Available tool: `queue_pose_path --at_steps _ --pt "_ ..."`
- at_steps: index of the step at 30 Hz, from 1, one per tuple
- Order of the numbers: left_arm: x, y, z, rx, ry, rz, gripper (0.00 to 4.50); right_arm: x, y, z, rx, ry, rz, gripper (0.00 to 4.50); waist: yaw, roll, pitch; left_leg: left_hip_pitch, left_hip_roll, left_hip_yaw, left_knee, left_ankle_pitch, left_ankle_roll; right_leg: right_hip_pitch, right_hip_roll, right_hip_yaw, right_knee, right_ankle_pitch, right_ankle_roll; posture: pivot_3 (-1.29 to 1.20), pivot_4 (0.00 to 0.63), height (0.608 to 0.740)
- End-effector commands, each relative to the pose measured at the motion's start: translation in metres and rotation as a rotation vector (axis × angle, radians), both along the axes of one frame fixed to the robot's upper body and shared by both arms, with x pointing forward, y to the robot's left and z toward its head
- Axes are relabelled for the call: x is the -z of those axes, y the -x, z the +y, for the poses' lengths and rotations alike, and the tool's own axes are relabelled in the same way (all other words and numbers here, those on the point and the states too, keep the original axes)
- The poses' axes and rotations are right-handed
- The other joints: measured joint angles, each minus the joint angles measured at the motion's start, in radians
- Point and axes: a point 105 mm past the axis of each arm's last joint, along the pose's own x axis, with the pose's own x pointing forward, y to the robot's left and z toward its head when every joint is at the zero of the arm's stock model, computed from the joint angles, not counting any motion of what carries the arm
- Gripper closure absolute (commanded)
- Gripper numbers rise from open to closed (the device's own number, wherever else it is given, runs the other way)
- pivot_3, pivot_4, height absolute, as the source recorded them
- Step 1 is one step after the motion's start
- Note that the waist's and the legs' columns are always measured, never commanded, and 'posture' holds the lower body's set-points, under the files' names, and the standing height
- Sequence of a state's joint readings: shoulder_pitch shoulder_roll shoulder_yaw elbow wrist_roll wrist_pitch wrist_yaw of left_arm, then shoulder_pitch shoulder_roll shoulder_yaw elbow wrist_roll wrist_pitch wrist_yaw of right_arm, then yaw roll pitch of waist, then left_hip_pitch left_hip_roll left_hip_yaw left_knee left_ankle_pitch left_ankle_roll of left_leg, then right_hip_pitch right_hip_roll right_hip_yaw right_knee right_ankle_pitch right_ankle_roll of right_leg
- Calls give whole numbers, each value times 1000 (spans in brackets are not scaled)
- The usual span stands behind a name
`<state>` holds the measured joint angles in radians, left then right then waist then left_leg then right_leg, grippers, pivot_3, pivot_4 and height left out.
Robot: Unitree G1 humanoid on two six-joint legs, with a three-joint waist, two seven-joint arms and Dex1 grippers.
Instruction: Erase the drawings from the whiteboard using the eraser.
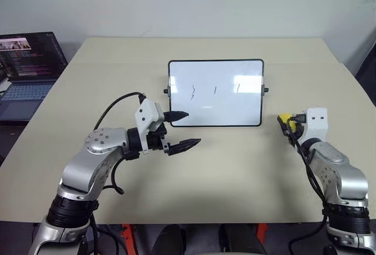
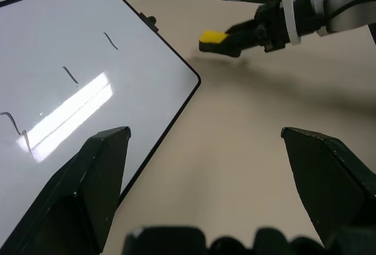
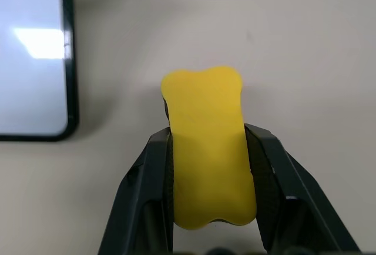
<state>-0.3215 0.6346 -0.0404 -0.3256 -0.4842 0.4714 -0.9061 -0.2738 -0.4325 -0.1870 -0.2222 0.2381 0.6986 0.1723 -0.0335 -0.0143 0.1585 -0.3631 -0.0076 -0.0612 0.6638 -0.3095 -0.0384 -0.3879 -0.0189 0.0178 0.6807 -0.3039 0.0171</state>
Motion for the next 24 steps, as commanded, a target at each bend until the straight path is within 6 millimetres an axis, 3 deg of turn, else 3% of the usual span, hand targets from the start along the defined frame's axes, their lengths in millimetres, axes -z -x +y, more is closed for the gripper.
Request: queue_pose_path --at_steps 1,11,24 --pt "-12 -1 5 -16 -3 -65 0 -49 -9 19 -99 93 -207 3162 0 0 0 0 0 0 0 0 0 0 0 0 0 0 0 0 150 740" --pt "-3 -25 21 -201 -74 -163 0 -58 -31 46 -204 90 -267 3162 4 0 0 -1 0 0 0 0 0 0 0 0 0 0 0 0 150 740" --pt "4 -29 23 -255 -64 -189 0 -68 -43 62 -254 81 -311 3162 4 0 0 -1 0 0 0 0 0 -1 0 -1 0 0 0 0 150 740"
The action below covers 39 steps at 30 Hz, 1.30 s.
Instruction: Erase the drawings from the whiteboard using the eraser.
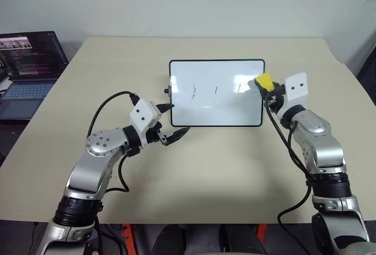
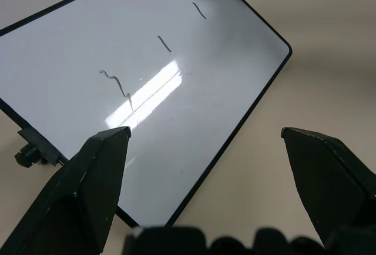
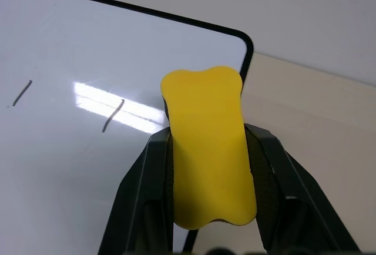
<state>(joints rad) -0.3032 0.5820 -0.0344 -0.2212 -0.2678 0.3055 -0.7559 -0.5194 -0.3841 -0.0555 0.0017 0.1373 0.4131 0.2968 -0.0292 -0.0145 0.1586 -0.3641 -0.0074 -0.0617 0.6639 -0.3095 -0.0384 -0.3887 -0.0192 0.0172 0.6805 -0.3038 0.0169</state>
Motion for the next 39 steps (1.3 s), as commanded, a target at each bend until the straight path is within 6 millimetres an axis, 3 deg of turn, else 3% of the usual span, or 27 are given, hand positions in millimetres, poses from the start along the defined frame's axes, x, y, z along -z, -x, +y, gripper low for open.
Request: queue_pose_path --at_steps 1,30,39 --pt "-7 0 1 -3 5 -44 0 -20 0 3 -12 0 -81 3162 0 0 0 0 0 0 0 0 0 0 0 0 0 0 0 0 150 740" --pt "-11 -12 -5 4 23 -85 0 -40 -18 24 -76 28 -178 3162 -2 0 0 0 0 0 0 0 0 0 0 0 0 0 0 0 150 740" --pt "-13 -14 -13 25 31 -93 0 -19 -34 35 -116 33 -158 3162 -2 0 0 0 0 1 0 0 0 0 0 0 0 0 0 0 150 740"
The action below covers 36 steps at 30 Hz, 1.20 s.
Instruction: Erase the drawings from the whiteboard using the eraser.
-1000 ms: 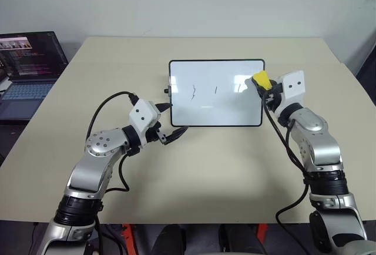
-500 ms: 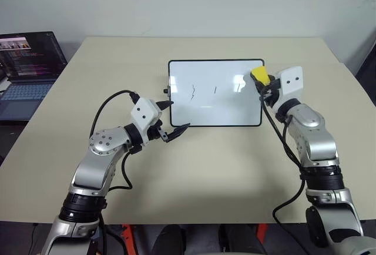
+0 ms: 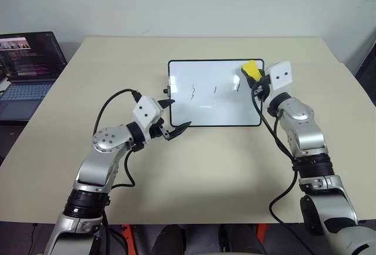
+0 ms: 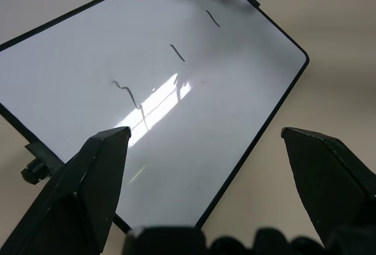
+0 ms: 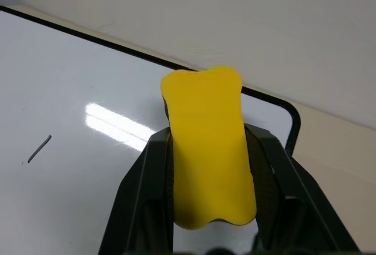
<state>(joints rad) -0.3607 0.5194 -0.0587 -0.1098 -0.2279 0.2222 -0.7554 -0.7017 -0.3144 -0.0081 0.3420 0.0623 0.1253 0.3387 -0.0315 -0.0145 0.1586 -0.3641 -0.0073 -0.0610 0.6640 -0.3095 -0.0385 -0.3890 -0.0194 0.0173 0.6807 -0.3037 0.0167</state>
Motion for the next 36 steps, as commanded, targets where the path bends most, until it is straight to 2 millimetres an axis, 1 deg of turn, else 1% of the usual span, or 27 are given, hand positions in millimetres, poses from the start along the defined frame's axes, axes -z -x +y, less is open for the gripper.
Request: queue_pose_path --at_steps 1,8,14,18,24,32,36 --pt "-16 -1 -5 18 5 -66 0 -8 -4 5 -27 4 -54 3162 0 0 0 0 0 0 0 0 0 0 0 0 0 0 0 0 150 740" --pt "-21 -1 -5 19 6 -75 0 5 -10 4 -30 14 -36 3162 -2 0 0 0 0 0 0 0 0 0 0 0 0 0 0 0 150 740" --pt "-22 1 -5 18 4 -76 0 18 -6 6 -47 15 -4 3162 -1 0 0 0 0 1 1 0 0 0 0 0 1 0 0 0 150 740" --pt "-24 0 -6 21 5 -79 0 29 1 9 -69 17 32 3162 -1 0 0 0 0 1 1 0 0 0 0 0 1 0 0 0 150 740" --pt "-27 0 -6 20 6 -86 0 49 12 6 -75 18 104 3162 -1 0 0 1 0 0 1 0 0 0 0 0 1 0 0 0 150 740" --pt "-27 1 -5 9 9 -89 0 67 32 0 -82 22 169 3162 0 -1 -1 1 0 0 1 0 0 1 0 0 1 0 0 0 150 740" --pt "-27 1 -6 8 11 -89 0 70 40 1 -88 26 182 3162 0 -1 -1 1 0 0 1 0 0 1 0 0 1 0 0 0 150 740"
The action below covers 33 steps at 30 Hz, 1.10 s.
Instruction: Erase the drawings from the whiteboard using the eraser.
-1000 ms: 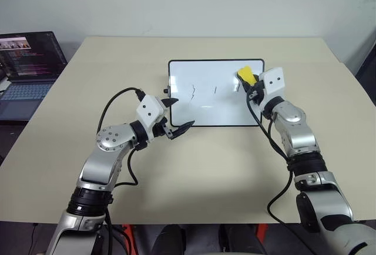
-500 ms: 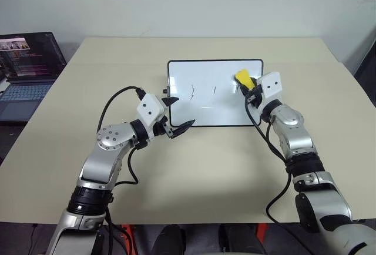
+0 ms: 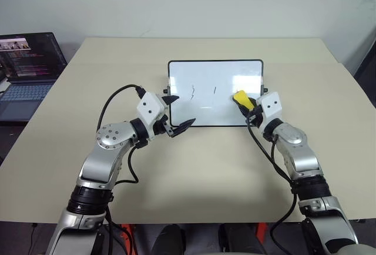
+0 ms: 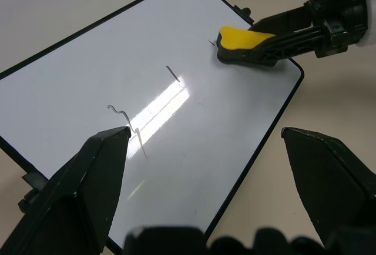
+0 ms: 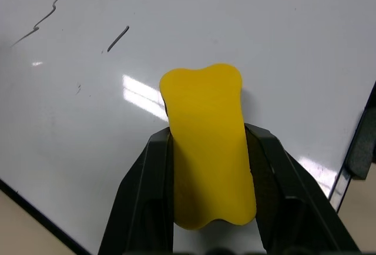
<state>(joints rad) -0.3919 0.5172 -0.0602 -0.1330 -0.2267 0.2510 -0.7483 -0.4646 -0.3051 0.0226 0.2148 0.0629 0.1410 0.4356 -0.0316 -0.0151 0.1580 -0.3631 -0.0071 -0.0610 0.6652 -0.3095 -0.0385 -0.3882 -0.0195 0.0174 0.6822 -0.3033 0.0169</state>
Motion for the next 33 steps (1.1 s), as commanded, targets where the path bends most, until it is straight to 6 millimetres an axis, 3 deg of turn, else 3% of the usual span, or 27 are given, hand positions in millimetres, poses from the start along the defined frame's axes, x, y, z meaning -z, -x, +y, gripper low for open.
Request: queue_pose_path --at_steps 1,6,12,17,25,33 --pt "-16 3 -1 2 13 -64 0 5 7 -2 3 1 29 3162 0 0 0 0 0 0 0 0 0 0 0 0 0 0 0 0 150 740" --pt "-15 4 -2 6 15 -63 0 -1 14 -5 11 -6 17 3162 0 0 0 0 0 0 0 0 0 0 0 0 0 0 0 0 150 740" --pt "-15 3 -5 17 19 -63 0 -41 13 -13 62 -29 -121 3162 1 0 0 -1 0 0 0 0 0 0 0 0 -1 0 0 0 150 740" --pt "-14 1 -8 30 22 -62 0 -73 -5 -16 121 -30 -237 3162 -1 0 0 0 0 0 0 0 0 -1 0 0 -1 0 0 0 150 740" --pt "-15 0 -12 41 25 -63 0 -58 -35 -3 99 23 -198 3162 0 0 0 -1 0 1 -1 0 0 -1 0 0 -2 0 0 0 150 740" --pt "-16 2 -7 22 23 -65 0 -25 -37 18 29 56 -117 3162 -7 0 0 0 0 2 0 0 0 -1 0 1 0 0 0 0 150 740"
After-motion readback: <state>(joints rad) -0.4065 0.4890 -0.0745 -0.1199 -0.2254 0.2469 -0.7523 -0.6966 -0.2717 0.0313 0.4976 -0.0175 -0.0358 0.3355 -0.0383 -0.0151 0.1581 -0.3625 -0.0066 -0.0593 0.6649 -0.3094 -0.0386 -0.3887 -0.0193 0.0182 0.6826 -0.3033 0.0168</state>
